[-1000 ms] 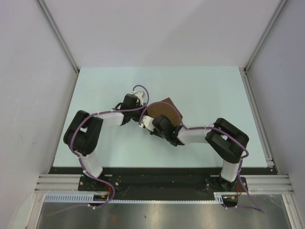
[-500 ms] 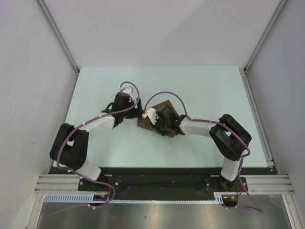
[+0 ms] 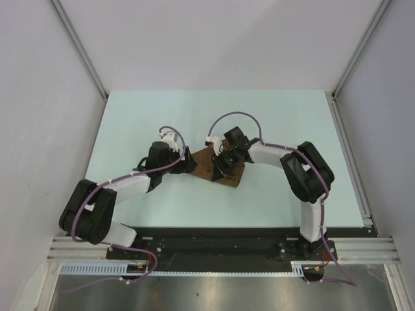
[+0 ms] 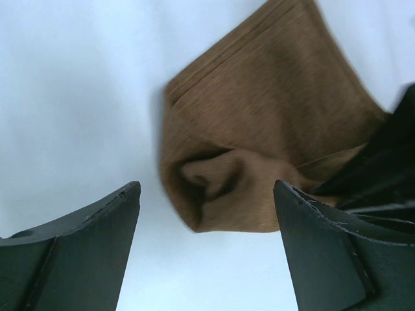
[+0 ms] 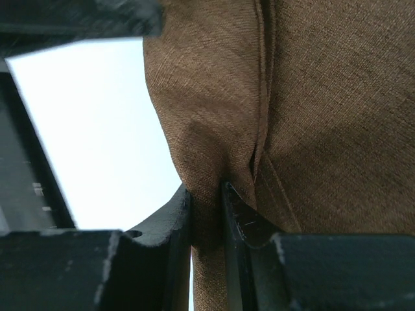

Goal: Fold the napkin, place the utensils inside, and roll it up
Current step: Roll the napkin with the utensil

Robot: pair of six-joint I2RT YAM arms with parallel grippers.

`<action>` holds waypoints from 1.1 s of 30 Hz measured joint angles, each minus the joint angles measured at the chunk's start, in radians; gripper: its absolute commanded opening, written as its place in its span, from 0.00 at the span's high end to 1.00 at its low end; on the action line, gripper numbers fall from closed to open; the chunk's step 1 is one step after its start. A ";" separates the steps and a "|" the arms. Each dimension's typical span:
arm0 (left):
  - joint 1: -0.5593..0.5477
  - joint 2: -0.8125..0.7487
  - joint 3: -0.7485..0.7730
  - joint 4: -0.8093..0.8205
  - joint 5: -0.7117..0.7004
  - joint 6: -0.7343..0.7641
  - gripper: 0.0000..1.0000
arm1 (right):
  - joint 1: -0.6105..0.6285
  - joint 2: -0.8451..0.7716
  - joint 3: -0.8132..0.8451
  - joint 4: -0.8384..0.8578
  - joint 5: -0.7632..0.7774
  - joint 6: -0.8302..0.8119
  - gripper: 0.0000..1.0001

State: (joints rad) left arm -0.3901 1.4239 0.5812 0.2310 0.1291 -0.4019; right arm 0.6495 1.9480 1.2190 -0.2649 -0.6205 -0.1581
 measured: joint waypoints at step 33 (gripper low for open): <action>0.000 0.216 0.069 0.119 0.120 -0.068 1.00 | -0.125 0.192 0.150 -0.093 -0.332 0.109 0.60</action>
State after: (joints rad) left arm -0.3904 1.6402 0.6498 0.3496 0.2489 -0.4698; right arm 0.5247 2.1399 1.3685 -0.3576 -0.9524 -0.0494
